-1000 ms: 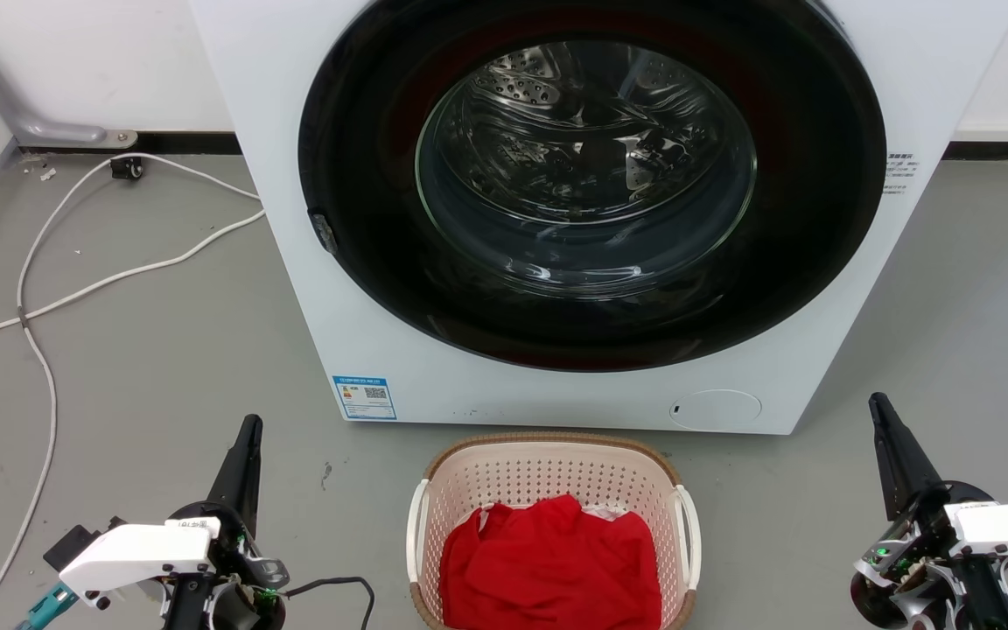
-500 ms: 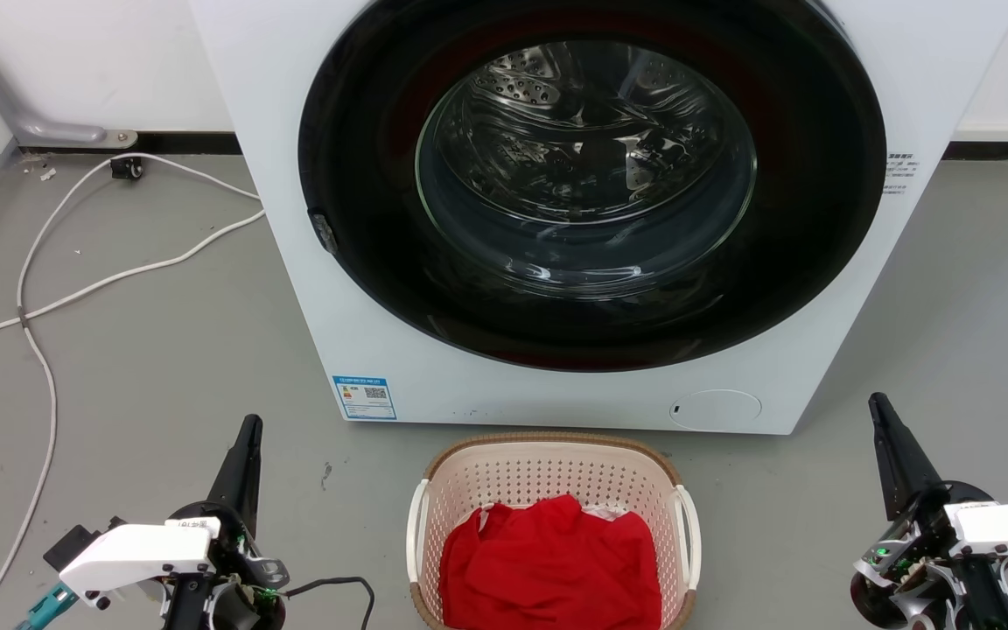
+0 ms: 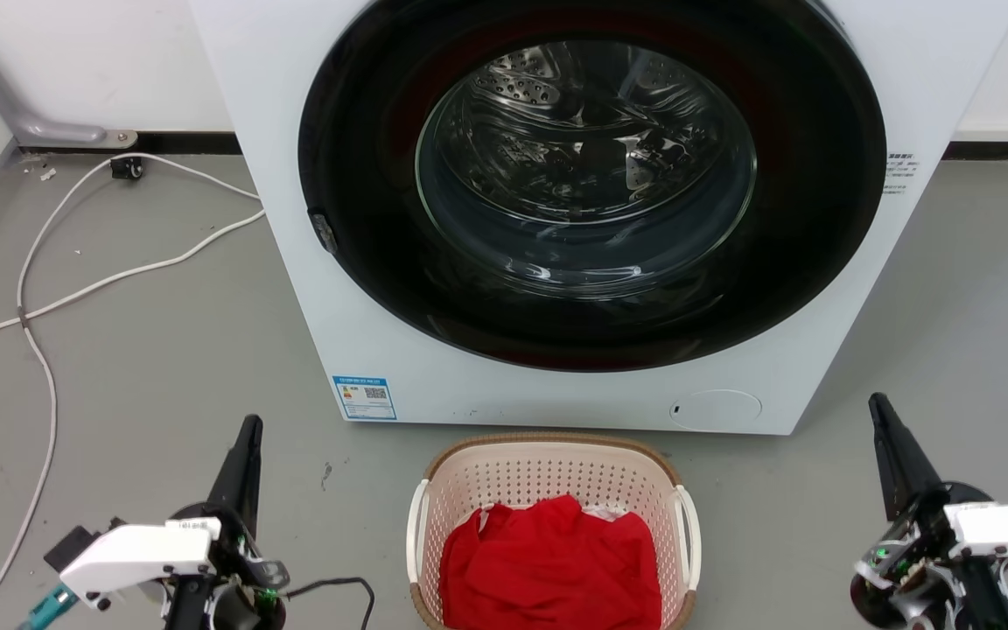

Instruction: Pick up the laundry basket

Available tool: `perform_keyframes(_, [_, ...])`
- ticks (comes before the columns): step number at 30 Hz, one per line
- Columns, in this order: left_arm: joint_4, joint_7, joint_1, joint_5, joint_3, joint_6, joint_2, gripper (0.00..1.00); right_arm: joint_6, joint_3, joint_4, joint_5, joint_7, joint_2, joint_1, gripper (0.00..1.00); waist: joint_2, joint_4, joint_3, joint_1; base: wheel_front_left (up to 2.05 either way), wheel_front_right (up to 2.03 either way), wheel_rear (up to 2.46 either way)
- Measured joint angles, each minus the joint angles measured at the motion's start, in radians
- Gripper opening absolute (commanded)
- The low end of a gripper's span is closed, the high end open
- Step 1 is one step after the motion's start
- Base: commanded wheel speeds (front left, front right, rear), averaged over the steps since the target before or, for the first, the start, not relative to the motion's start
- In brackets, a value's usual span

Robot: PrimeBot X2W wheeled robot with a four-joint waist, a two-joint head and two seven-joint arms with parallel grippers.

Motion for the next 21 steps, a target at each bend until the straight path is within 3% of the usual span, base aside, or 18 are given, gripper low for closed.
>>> perform_keyframes(1, [0.0, 0.0, 0.0, 0.0, 0.0, 0.0, 0.0, 1.0, 0.0, 0.0, 0.0, 0.0, 0.0, 0.0, 0.0, 1.0, 0.0, 0.0, 0.0, 0.0, 0.0, 0.0, 0.0])
perform_keyframes(8, [0.038, -0.013, 0.043, 0.002, -0.01, 0.001, -0.006, 1.0, 0.0, 0.002, 0.041, -0.004, -0.012, 0.004, 0.046, 1.0, 0.0, 0.0, 0.0, 0.0, 0.0, 0.0, 0.0])
perform_keyframes(12, [0.025, -0.032, 0.043, 0.057, -0.013, 0.0, -0.006, 1.0, 0.0, -0.002, 0.036, -0.045, -0.031, 0.005, 0.046, 1.0, 0.0, -0.001, 0.001, 0.0, 0.0, 0.0, 0.0])
perform_keyframes(21, [-0.03, -0.078, 0.043, 0.253, -0.048, 0.018, -0.006, 1.0, 0.0, 0.002, -0.03, -0.263, -0.079, 0.005, 0.049, 1.0, 0.0, -0.002, 0.004, 0.0, 0.0, 0.0, 0.0])
